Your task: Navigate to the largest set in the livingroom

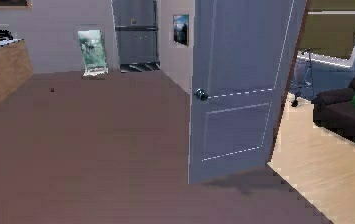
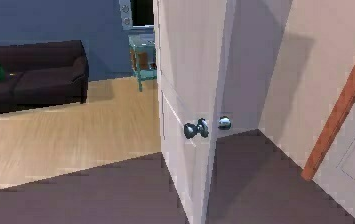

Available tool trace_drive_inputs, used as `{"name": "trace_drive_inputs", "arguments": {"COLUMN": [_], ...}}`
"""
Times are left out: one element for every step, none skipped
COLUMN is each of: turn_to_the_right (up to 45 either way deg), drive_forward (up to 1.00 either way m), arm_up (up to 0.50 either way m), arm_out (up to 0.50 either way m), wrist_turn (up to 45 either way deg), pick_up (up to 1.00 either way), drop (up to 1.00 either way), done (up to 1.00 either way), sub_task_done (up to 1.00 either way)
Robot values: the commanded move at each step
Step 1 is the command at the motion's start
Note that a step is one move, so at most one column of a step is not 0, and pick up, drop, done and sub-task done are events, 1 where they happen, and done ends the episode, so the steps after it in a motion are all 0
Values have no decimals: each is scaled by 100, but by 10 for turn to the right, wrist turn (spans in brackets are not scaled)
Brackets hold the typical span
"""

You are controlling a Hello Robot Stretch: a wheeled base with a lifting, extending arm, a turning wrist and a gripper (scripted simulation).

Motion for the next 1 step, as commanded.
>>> {"name": "trace_drive_inputs", "arguments": {"turn_to_the_right": [240], "drive_forward": [0], "arm_up": [0], "arm_out": [0], "wrist_turn": [0], "pick_up": [0], "drop": [0], "done": [0], "sub_task_done": [0]}}
